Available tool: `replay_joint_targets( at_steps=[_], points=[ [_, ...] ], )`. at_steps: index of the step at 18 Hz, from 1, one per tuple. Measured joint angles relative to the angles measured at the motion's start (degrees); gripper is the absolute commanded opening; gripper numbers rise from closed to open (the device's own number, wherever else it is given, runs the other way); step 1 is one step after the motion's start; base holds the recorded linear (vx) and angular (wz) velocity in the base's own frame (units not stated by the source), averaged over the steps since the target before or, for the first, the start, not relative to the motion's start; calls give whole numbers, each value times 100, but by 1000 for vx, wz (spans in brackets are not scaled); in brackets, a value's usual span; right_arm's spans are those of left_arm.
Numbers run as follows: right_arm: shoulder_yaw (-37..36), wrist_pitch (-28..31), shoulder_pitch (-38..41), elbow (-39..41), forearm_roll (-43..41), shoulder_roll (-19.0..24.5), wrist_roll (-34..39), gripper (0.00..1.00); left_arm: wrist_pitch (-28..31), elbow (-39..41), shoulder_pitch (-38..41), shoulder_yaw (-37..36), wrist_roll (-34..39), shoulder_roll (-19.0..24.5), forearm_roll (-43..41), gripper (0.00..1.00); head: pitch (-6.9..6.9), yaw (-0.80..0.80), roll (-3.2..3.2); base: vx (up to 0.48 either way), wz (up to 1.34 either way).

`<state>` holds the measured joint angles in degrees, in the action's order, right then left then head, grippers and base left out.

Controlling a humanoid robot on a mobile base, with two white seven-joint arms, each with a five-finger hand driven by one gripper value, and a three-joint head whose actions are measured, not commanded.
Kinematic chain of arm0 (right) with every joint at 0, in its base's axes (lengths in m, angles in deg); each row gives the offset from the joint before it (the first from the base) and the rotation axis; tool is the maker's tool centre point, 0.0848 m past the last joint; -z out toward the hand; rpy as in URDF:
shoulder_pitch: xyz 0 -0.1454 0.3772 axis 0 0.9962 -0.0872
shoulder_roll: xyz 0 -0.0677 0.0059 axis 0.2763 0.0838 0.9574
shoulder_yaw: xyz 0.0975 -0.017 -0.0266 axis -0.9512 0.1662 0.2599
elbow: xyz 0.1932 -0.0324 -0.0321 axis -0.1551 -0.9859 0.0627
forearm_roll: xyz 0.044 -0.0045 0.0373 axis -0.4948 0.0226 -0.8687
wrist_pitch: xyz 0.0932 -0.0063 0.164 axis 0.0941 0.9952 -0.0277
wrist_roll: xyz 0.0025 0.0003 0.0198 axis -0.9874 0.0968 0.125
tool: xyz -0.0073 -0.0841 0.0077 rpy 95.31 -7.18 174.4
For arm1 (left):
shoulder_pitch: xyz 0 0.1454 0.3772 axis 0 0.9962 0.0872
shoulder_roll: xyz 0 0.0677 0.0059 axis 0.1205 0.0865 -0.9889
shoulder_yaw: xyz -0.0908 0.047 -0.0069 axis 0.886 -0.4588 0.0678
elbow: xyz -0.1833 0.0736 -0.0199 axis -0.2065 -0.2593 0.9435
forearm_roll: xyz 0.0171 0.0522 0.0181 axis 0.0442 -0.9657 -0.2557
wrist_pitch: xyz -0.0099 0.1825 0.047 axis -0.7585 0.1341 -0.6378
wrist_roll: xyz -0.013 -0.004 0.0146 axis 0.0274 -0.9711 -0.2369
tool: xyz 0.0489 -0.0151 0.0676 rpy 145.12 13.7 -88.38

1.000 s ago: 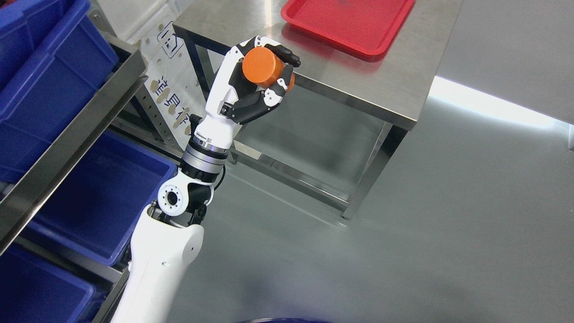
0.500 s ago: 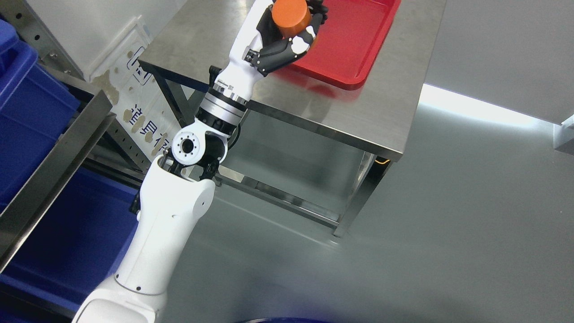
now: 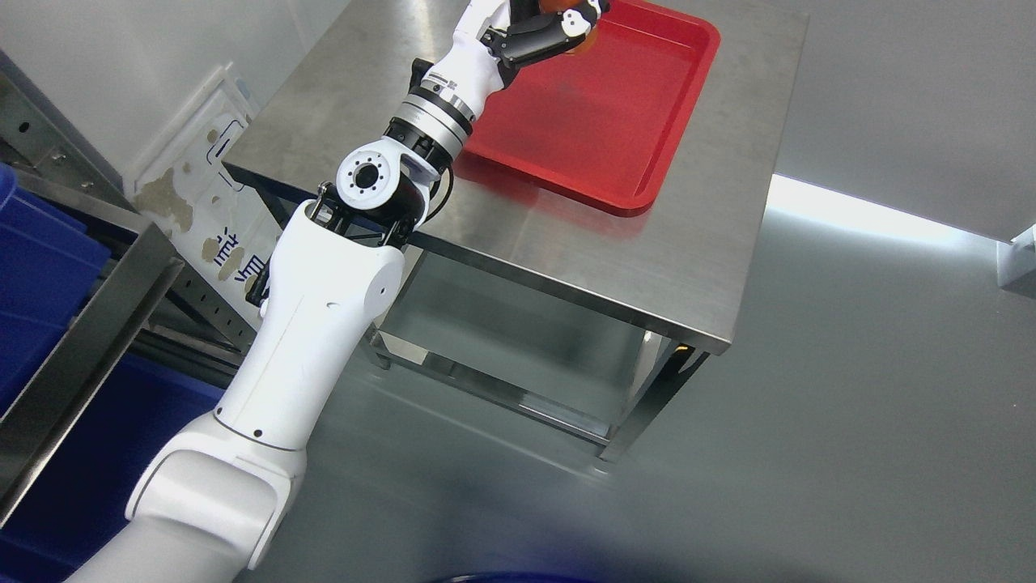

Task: Grab orange capacitor from left shelf to right desk
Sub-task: 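Extend the left hand over the red tray and lower the capacitor, then open the left hand to release the capacitor upright in the tray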

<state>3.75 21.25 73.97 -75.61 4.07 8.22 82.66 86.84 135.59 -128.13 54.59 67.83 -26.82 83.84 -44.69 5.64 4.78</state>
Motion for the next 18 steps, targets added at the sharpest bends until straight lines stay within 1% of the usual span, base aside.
replay_joint_targets(
  at_steps=[7, 10, 13, 14, 16, 18],
  points=[
    [0, 0, 0, 0, 0, 0, 0, 100, 100, -1017, -255, -269, 4, 0, 62, 4, 0, 0, 0, 86, -16],
    [0, 0, 0, 0, 0, 0, 0, 100, 116, -1308, -317, -454, 4, 0, 71, 8, 0, 0, 0, 30, -5],
    [0, 0, 0, 0, 0, 0, 0, 100, 119, -1535, -407, -609, 4, 0, 79, 18, 0, 0, 0, 0, 0],
    [0, 1, 0, 0, 0, 0, 0, 100, 119, -1602, -437, -646, 4, 0, 82, 22, 0, 0, 0, 0, 0],
    [0, 1, 0, 0, 0, 0, 0, 100, 124, -1704, -494, -687, 9, 0, 90, 38, 0, 0, 0, -7, 11],
    [0, 1, 0, 0, 0, 0, 0, 100, 130, -1793, -541, -722, 11, 0, 92, 50, 0, 0, 0, 0, 0]
  ],
)
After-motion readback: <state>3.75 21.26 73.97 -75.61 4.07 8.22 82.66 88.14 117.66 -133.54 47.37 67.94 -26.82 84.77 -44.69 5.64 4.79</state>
